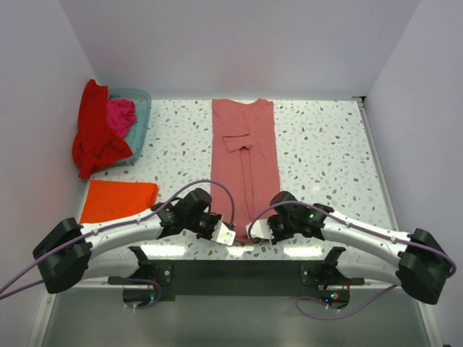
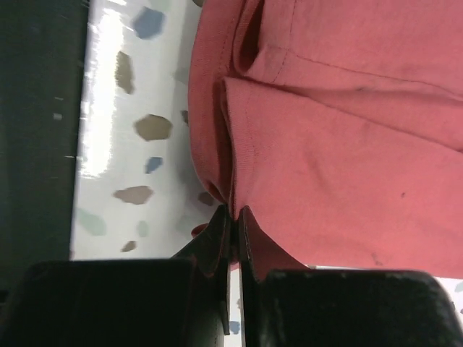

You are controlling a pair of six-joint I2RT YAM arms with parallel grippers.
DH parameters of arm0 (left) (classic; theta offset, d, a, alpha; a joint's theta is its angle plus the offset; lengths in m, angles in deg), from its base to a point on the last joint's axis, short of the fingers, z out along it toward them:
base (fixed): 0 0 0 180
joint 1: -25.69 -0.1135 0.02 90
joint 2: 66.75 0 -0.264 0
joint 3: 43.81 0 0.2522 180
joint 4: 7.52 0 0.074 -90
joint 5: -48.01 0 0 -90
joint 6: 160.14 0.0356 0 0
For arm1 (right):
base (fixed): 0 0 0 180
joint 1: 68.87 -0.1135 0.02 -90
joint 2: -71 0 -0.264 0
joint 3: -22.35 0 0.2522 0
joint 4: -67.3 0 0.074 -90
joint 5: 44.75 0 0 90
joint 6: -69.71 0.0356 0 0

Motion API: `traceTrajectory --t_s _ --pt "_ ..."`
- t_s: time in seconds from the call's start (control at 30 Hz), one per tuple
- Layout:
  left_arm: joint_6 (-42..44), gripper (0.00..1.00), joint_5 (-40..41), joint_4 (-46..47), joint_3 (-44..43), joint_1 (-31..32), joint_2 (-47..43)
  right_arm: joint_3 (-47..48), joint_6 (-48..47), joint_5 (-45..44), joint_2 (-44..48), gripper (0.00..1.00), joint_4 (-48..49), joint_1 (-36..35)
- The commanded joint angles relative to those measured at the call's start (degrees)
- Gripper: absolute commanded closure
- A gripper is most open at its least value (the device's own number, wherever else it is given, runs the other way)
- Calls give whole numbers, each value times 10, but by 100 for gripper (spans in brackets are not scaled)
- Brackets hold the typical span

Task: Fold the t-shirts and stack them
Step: Fold the tshirt

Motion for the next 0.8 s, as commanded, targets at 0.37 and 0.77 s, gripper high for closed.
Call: traceTrajectory --t_s 0.37,0.77 --pt "59 100 -92 -123 -163 -150 19 190 -53 90 -74 100 -88 133" --pt "138 100 -106 -94 -353 -267 251 409 -198 161 -317 100 -102 268"
